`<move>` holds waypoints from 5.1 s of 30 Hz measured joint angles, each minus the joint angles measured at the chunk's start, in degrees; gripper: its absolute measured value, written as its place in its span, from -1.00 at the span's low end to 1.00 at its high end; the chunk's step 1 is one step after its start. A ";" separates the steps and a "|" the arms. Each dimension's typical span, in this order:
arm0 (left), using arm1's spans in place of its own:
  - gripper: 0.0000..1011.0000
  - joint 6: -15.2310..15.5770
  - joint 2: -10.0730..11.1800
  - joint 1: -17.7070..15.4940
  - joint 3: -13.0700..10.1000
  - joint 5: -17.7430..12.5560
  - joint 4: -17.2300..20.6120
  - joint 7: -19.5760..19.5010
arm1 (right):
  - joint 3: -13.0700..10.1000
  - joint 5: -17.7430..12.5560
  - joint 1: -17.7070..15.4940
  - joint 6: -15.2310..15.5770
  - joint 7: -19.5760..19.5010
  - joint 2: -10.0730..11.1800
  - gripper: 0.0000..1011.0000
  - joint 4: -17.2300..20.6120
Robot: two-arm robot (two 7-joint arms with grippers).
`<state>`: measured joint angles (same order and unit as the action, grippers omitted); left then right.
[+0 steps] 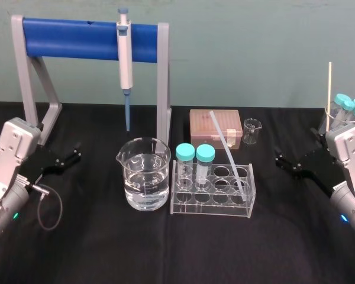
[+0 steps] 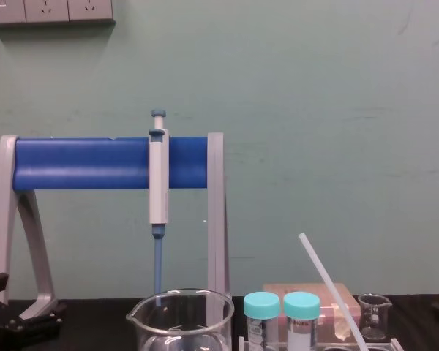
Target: Pick up the stirring rod with one hand, then place it down.
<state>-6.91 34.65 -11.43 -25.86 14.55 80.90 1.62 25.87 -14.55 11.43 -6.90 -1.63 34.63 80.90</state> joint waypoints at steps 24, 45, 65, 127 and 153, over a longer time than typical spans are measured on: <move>0.98 0.00 0.00 0.00 0.00 0.00 0.00 0.00 | 0.00 0.00 0.00 0.00 0.01 0.01 0.98 0.00; 0.98 0.00 0.00 0.00 0.00 0.00 0.00 0.00 | 0.00 0.00 0.00 0.00 0.01 0.02 0.98 -0.01; 0.98 0.00 0.00 0.00 0.00 0.00 0.00 0.00 | -5.81 -12.39 -0.89 8.89 10.16 -2.98 0.98 5.05; 0.98 0.00 0.00 0.00 0.00 0.00 0.00 0.00 | -3.66 -4.04 10.97 11.96 22.19 -16.98 0.98 -7.09; 0.98 0.00 0.00 0.00 0.00 0.00 0.00 0.00 | -3.69 -3.97 10.88 11.98 22.01 -17.02 0.20 -7.04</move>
<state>-6.91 34.64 -11.43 -25.86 14.55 80.90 1.62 22.18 -18.52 22.31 5.08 20.39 17.62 73.87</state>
